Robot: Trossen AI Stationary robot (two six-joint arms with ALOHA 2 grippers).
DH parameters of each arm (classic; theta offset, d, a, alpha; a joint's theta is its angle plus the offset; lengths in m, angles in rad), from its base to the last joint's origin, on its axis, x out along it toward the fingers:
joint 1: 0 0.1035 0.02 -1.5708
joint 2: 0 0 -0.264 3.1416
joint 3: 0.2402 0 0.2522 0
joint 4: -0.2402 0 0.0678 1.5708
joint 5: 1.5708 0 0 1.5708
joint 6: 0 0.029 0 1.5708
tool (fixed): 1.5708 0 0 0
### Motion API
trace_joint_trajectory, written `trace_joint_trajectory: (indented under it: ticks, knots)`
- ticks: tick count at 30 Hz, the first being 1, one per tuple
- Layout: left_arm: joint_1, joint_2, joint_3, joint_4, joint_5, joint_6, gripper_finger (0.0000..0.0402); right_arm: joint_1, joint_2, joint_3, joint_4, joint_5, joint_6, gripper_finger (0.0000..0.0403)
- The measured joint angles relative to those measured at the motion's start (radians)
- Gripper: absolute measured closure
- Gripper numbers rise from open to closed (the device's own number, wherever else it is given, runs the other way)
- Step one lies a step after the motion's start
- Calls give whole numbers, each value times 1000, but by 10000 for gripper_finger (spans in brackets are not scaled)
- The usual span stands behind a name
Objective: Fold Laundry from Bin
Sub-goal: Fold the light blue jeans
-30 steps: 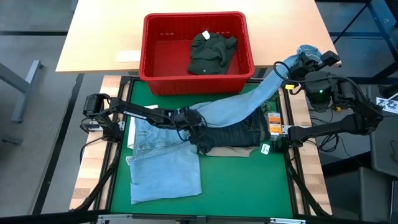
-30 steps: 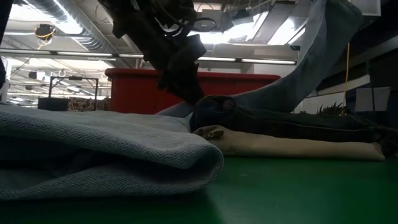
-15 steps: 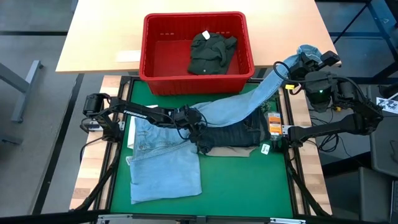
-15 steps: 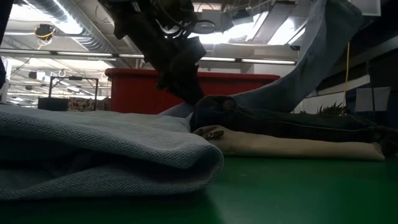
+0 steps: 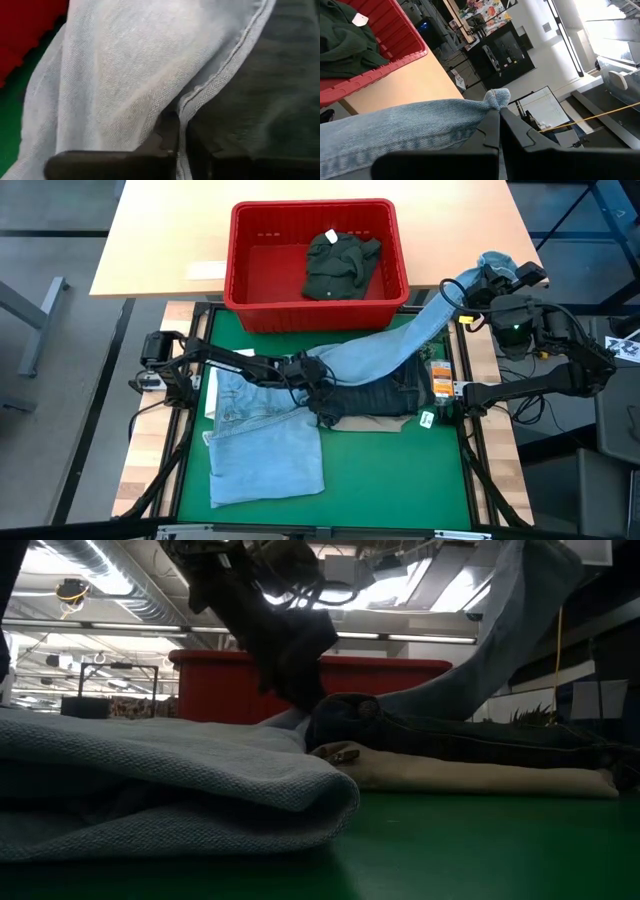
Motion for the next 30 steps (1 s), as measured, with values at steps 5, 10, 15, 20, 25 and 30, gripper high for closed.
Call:
trace_joint_trajectory:
  ticks: [5,10,15,20,25,30]
  knots:
    - [-37,0,35,-4,103,52,394,0,0,0,0,45,-82,402]
    - [-78,0,62,0,296,141,396,0,-5,0,0,173,-176,402]
    - [-94,0,62,-10,308,209,387,0,-7,0,0,184,-182,402]
    - [-103,0,62,-7,260,236,371,0,-6,0,0,184,-181,402]
    - [-103,0,62,-6,258,176,339,0,-6,0,1,147,-179,402]
    - [-103,0,62,-4,270,150,295,0,-4,0,2,57,-179,402]
